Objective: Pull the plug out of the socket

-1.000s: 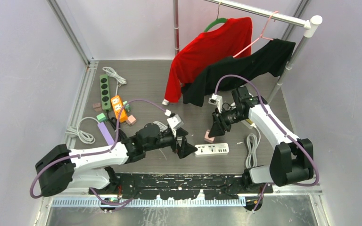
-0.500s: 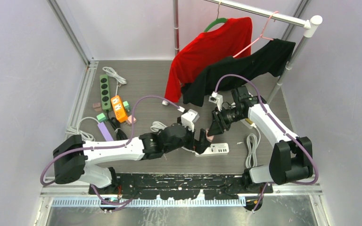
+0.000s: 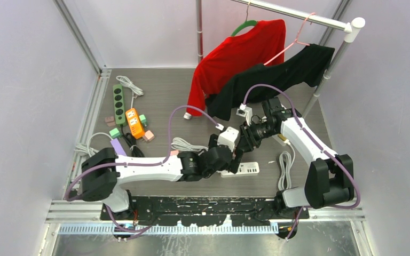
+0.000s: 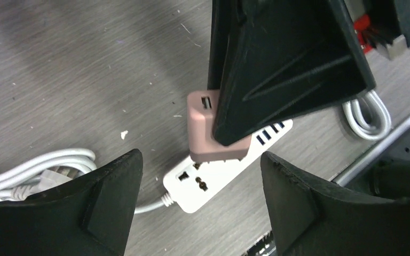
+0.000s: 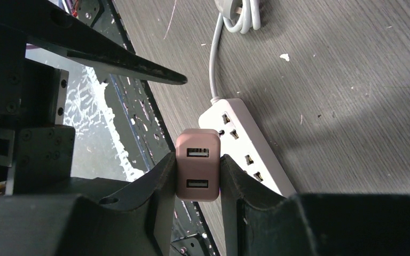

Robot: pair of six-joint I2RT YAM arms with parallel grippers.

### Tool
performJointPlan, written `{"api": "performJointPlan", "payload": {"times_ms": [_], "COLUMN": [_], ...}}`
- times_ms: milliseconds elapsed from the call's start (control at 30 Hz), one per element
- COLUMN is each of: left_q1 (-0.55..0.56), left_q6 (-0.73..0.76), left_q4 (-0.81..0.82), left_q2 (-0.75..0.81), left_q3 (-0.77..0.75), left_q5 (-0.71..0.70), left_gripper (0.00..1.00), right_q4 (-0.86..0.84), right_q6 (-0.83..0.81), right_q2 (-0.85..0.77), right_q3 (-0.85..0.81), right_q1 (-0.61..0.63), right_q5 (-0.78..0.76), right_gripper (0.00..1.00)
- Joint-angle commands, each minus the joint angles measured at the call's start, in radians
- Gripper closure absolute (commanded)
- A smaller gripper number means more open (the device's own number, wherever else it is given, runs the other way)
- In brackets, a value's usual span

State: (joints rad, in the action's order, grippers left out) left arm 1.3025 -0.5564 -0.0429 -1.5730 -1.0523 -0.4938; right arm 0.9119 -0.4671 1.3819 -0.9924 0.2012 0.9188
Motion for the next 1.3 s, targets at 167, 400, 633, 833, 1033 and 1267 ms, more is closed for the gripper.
{"api": "performJointPlan", "payload": {"times_ms": [167,400,633,833,1033,1267], "left_q1": [0.003,0.003,0.001,0.001,0.001,0.001], "left_q6": [0.005,-0.003,0.017,0.056,0.065,0.057], "left_q4": [-0.044,-0.113,-0.118,-0.046,-0.007,-0.059], "left_q2": [-0.106,-0.190,-0.188,-0.140,-0.088,-0.026], "left_q3": [-0.144,-0.239,-0.234,-0.158,-0.072,0.001], "left_q5": [-0.107,-0.124,-0.119,-0.107,-0.115,-0.182], "left_gripper": [0.30,0.49,0.97,1.00,1.00,1.00], "right_q4": [-0.018,-0.018,-0.013,-0.002,0.037,0.060], "right_q6": [0.009,0.008,0.006,-0.026,-0.101,-0.153], "right_q2": [-0.003,-0.003,-0.004,-0.019,-0.024,-0.030], "right_q3": [-0.008,-0.006,-0.007,-0.010,-0.016,-0.016], "right_q1": [0.000,-0.001,0.001,0.001,0.001,0.000], "right_q5": [0.032,0.031,0.027,0.028,0.050,0.054], "right_gripper": [0.92,0.91,0.84,0.55,0.44,0.37]}}
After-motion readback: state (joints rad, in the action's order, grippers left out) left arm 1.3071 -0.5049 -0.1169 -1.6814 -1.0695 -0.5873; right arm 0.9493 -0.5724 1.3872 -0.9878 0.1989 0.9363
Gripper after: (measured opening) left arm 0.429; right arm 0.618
